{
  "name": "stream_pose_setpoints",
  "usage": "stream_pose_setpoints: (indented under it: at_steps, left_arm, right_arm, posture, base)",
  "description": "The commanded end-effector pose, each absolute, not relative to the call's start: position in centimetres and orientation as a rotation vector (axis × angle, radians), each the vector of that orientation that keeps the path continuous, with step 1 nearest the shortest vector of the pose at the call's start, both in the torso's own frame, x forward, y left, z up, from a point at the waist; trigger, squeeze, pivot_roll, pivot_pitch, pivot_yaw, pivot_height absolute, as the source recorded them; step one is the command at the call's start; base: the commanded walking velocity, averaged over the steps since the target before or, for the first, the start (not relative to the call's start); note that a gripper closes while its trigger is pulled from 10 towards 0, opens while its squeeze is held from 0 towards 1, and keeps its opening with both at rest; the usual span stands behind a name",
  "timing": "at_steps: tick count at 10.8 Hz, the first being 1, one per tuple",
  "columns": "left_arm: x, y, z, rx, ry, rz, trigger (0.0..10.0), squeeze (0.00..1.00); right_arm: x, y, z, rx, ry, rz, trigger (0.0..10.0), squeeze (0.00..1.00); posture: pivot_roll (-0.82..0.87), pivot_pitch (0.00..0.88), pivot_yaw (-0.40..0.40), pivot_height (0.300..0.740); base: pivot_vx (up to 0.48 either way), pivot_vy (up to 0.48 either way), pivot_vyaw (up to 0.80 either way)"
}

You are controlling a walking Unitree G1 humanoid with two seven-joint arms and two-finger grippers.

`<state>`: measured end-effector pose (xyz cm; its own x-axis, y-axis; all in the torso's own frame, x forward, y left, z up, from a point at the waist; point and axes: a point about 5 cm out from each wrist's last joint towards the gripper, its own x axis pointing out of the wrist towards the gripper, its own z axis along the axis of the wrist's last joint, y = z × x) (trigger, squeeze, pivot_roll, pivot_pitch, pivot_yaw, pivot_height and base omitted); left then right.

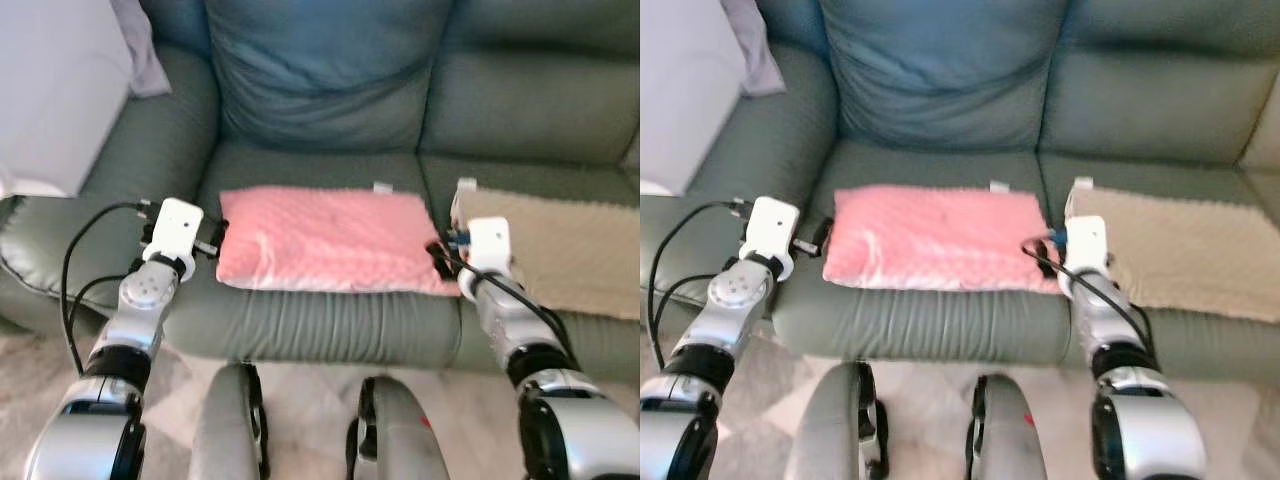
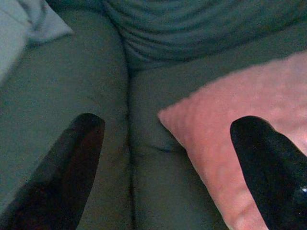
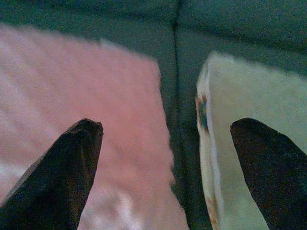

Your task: Move the pillow to the sofa

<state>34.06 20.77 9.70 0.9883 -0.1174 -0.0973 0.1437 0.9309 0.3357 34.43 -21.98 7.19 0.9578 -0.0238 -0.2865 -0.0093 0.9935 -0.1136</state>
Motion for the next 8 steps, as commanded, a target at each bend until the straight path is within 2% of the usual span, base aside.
stream_pose_setpoints:
  at_steps: [1, 5, 7, 8]
  left_arm:
    - [33.8, 20.9, 9.7, 0.331, 0.069, -0.119, 10.0, 1.0]
    - [32.2, 19.6, 9.9, 0.233, 0.007, -0.169, 10.0, 1.0]
    - [31.7, 18.6, 10.4, 0.202, -0.019, -0.231, 10.0, 1.0]
    - [31.2, 18.5, 10.3, 0.198, -0.002, -0.262, 10.0, 1.0]
  right_arm:
    - [34.5, -21.9, 7.3, -0.086, 0.275, -0.01, 10.0, 1.0]
    - [34.4, -20.2, 7.2, 0.042, 0.223, 0.007, 10.0, 1.0]
    - [33.0, -18.5, 6.9, 0.065, 0.161, 0.01, 10.0, 1.0]
    - [31.2, -17.3, 6.5, 0.085, 0.134, 0.017, 10.0, 1.0]
  posture:
    - [-0.01, 0.009, -0.046, 0.64]
    - [-0.03, 0.0, -0.004, 0.64]
    - [-0.07, 0.0, 0.014, 0.64]
    - [-0.08, 0.0, 0.027, 0.64]
  base:
    - [0.0, 0.0, 0.0]
    - [0.0, 0.0, 0.0]
    - [0.0, 0.0, 0.0]
    - [0.0, 0.0, 0.0]
